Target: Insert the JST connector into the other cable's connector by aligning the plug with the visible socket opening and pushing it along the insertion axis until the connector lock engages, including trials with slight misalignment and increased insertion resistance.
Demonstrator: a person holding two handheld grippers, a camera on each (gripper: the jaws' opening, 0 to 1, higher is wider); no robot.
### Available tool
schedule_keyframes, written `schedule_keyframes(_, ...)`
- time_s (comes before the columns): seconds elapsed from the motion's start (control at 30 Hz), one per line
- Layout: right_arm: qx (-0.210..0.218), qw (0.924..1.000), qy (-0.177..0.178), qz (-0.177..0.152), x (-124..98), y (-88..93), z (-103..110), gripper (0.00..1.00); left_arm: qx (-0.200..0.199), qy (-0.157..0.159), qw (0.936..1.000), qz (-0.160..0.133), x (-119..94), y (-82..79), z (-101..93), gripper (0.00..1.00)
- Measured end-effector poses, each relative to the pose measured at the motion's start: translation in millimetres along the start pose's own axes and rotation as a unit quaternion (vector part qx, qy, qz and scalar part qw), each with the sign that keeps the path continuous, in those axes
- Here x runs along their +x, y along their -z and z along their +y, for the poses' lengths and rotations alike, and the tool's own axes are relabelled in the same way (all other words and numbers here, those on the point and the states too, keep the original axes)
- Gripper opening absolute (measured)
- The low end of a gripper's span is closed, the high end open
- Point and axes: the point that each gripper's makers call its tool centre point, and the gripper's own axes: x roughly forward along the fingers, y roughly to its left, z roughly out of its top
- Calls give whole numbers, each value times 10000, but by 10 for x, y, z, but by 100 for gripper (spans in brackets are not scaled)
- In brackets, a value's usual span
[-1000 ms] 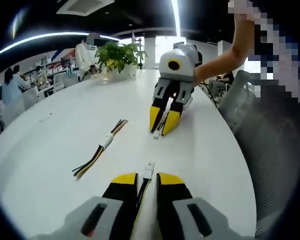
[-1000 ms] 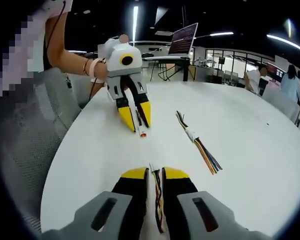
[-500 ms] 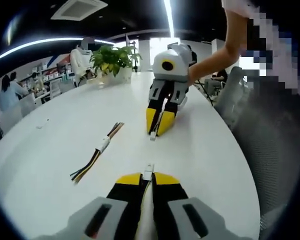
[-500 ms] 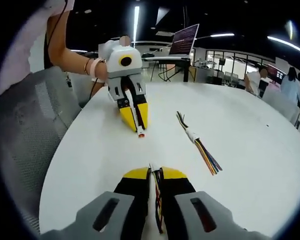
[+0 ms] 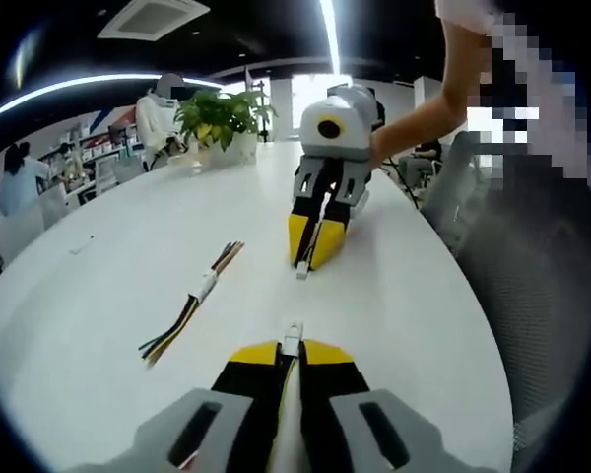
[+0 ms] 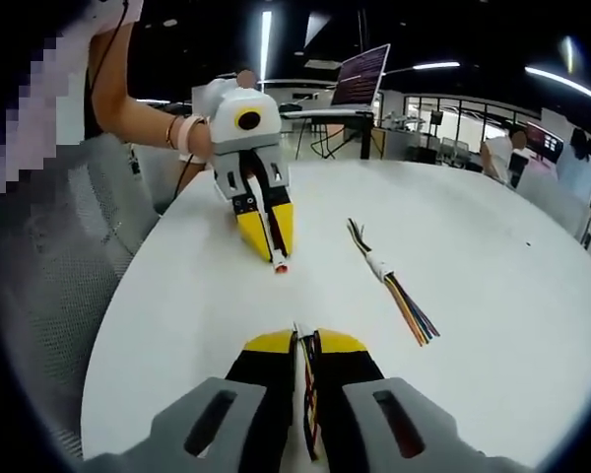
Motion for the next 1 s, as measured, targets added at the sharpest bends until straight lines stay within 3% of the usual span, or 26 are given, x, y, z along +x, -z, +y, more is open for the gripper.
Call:
schedule_keyframes(0.33,218,9997,104,-98,-19,-91,-53,3,69,106,9997,187,69,-64,27,1)
schedule_keyframes(0.63,179,9997,124,-77,12,-119,-52,3,26,131,9999,51,87,-196,43,1)
schedule_keyframes(1.0,178,9996,36,-193,64,-217,-14,2,45,163,9998,41,130,-238,41,1)
